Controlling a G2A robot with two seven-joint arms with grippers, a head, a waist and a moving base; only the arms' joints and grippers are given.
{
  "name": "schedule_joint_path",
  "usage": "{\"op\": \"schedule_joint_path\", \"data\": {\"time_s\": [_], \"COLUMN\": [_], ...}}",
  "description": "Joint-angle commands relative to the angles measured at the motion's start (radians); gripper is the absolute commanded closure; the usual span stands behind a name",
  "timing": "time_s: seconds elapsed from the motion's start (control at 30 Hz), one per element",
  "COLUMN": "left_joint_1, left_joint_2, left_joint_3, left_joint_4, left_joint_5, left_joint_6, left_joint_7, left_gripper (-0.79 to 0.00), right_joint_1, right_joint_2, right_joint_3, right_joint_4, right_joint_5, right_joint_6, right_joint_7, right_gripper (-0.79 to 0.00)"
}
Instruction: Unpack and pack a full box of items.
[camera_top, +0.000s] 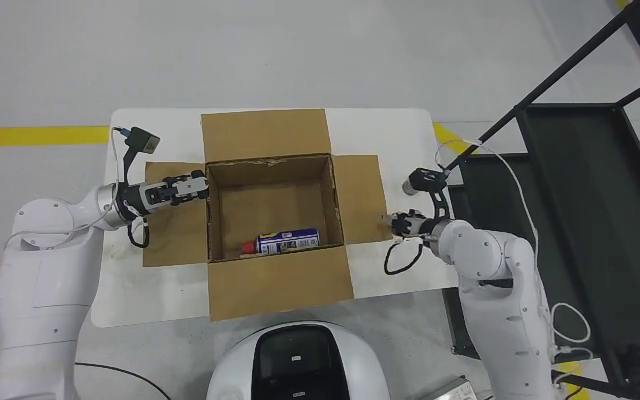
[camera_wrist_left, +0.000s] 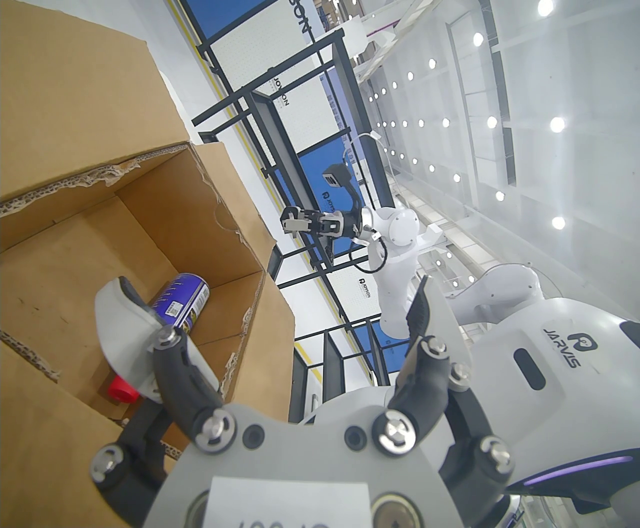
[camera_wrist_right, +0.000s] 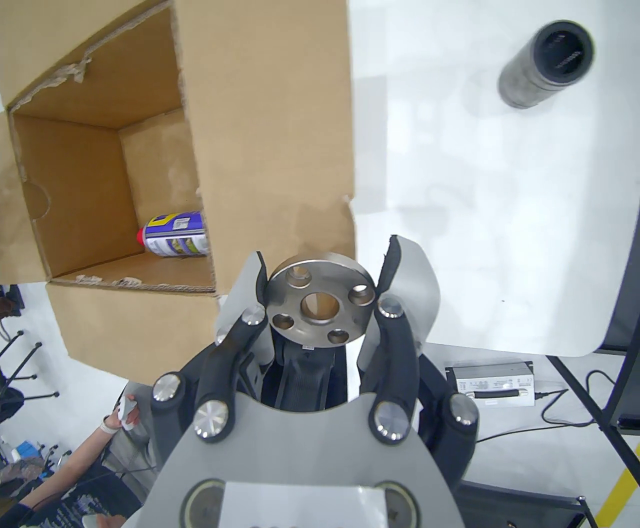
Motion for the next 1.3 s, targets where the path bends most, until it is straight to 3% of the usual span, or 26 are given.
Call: {"op": "schedule_joint_path", "data": {"time_s": [0.0, 0.17, 0.57, 1.17, 1.23, 1.27], "left_joint_1": [0.0, 0.0, 0.0, 0.0, 0.0, 0.0], "left_joint_2": [0.0, 0.0, 0.0, 0.0, 0.0, 0.0], "left_joint_3": [0.0, 0.0, 0.0, 0.0, 0.0, 0.0], "left_joint_4": [0.0, 0.0, 0.0, 0.0, 0.0, 0.0], "left_joint_5": [0.0, 0.0, 0.0, 0.0, 0.0, 0.0], "left_joint_6": [0.0, 0.0, 0.0, 0.0, 0.0, 0.0], "left_joint_7": [0.0, 0.0, 0.0, 0.0, 0.0, 0.0], "left_gripper": [-0.785, -0.785, -0.785, -0.785, -0.785, -0.785], "right_joint_1": [0.0, 0.03, 0.233, 0.426, 0.435, 0.439], "right_joint_2": [0.005, 0.014, 0.008, -0.001, -0.001, 0.0], "right_joint_3": [0.039, 0.066, -0.055, -0.126, -0.13, -0.131], "right_joint_4": [0.035, 0.178, 0.572, 0.93, 0.95, 0.957], "right_joint_5": [-0.018, -0.057, -0.102, -0.09, -0.089, -0.087], "right_joint_6": [0.006, 0.024, 0.071, 0.097, 0.096, 0.097], "right_joint_7": [0.001, -0.016, -0.143, -0.281, -0.289, -0.292], "right_gripper": [0.0, 0.0, 0.0, 0.0, -0.357, -0.588]}}
